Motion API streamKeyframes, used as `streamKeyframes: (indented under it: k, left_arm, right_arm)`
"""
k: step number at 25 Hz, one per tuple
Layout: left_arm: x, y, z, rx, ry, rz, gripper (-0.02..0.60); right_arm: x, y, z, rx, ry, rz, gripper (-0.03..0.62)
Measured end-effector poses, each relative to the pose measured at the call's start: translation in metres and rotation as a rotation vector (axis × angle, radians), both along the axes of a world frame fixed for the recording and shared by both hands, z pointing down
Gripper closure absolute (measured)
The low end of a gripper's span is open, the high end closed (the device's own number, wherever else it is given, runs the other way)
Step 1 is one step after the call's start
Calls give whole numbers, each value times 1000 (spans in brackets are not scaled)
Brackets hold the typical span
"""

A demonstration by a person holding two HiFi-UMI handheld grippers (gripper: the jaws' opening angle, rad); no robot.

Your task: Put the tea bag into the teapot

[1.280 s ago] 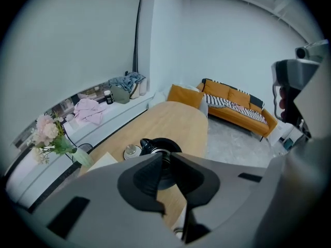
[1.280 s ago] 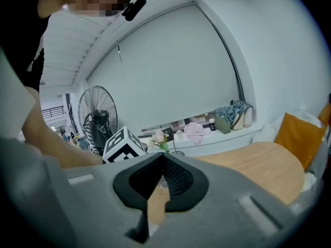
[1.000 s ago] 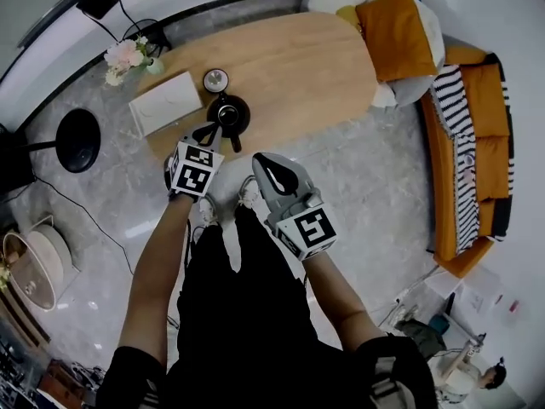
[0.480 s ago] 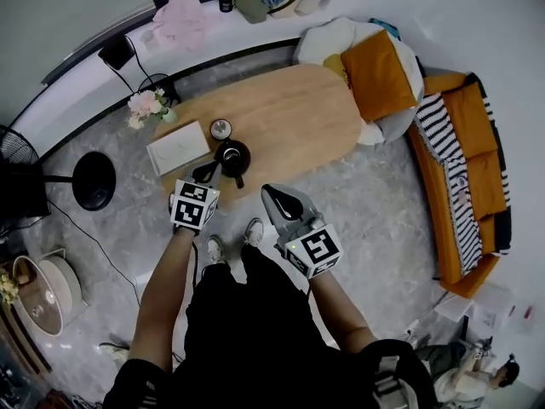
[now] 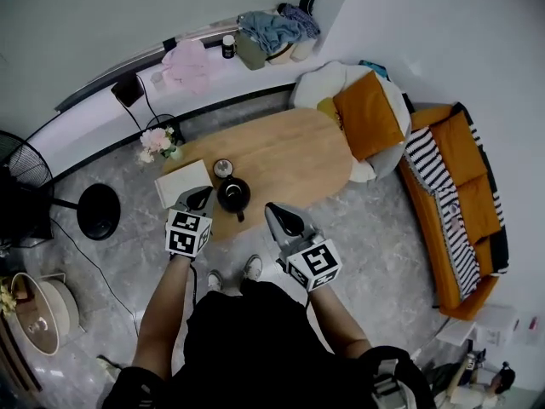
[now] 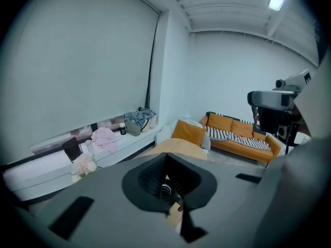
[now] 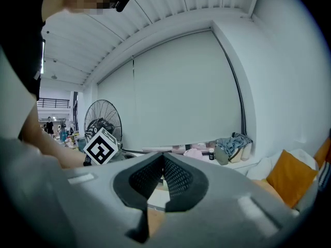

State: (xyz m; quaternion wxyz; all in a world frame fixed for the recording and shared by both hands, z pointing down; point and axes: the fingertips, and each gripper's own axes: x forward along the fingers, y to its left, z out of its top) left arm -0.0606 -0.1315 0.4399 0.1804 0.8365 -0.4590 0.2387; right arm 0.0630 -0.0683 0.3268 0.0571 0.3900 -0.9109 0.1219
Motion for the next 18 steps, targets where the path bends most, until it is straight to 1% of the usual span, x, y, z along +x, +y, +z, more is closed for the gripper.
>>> streamKeyframes:
  k: [3,6,12,18]
  left_arm:
    - [-2,-3,-24,45,17,-9,574]
    - [-4,-4,-58,114,42,-21,574]
    - [-23,-4,-122,255,125,-77,574]
    - [-39,4,-166,357,139,-96,574]
  right_arm:
    - [1,-4,-6,22,9,-5,589]
    - [3,-11,-17,50,10,-9,589]
    - [-3,-27,-29,70,-8,-31,589]
    - [-7,-37,-55,113,-52,-32,589]
